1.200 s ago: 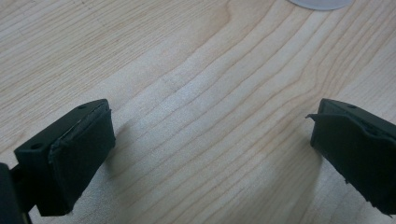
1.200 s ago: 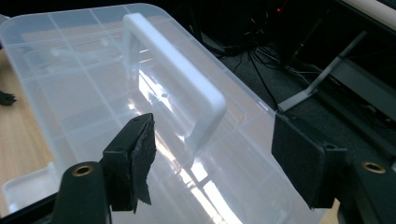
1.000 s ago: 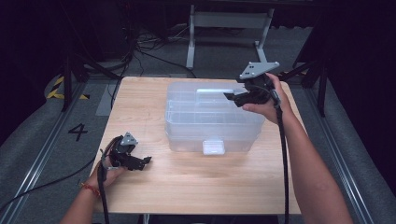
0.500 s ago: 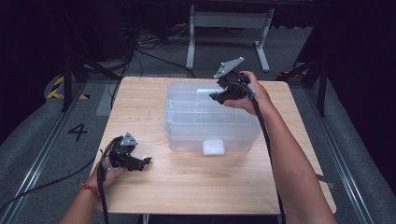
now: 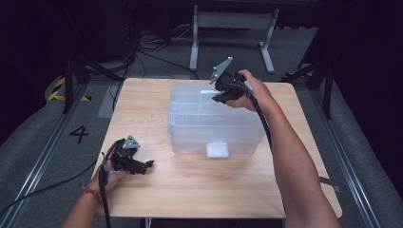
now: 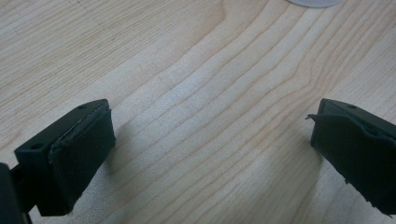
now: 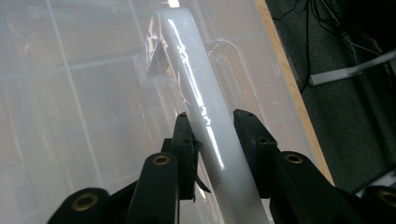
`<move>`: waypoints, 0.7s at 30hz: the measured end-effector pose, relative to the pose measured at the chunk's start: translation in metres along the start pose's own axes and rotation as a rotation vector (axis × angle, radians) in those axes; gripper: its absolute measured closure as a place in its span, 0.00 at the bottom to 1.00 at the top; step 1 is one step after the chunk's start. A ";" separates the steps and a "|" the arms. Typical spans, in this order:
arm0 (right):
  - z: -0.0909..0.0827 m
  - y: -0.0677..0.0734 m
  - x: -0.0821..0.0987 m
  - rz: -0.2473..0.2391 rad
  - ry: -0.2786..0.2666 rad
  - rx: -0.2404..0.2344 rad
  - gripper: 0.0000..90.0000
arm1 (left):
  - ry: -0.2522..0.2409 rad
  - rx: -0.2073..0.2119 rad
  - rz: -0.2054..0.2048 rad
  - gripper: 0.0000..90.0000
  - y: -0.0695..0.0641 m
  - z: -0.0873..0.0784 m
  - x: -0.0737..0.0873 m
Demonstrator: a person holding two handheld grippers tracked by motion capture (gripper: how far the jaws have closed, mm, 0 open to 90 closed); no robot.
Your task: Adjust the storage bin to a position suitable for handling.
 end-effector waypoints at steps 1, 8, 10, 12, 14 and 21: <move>0.000 -0.001 0.000 -0.003 0.002 -0.008 0.80 | 0.000 0.000 0.001 0.00 0.000 0.000 0.000; 0.000 -0.007 -0.002 -0.056 0.022 -0.073 0.83 | 0.001 0.000 0.001 0.00 0.000 0.000 0.000; -0.001 -0.007 -0.002 -0.076 0.024 -0.086 0.84 | 0.001 0.000 0.002 0.00 0.000 0.000 0.000; -0.003 -0.005 -0.002 -0.084 0.032 -0.097 0.84 | 0.002 0.001 0.002 0.00 0.000 0.000 0.000; -0.004 -0.003 -0.002 -0.094 0.036 -0.098 0.85 | 0.001 0.001 0.001 0.00 0.000 0.000 0.000; -0.008 0.001 0.002 -0.111 0.013 -0.109 0.86 | 0.001 0.000 0.002 0.00 0.000 0.000 0.000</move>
Point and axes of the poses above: each handheld gripper's, and its own axes: z roughly forward along the jaws, x roughly out of its underside, y roughly to its left, the point moved 1 cm from there along z, roughly forward along the jaws, and after that the axes turned 8 degrees about y, right-handed, at the moved point
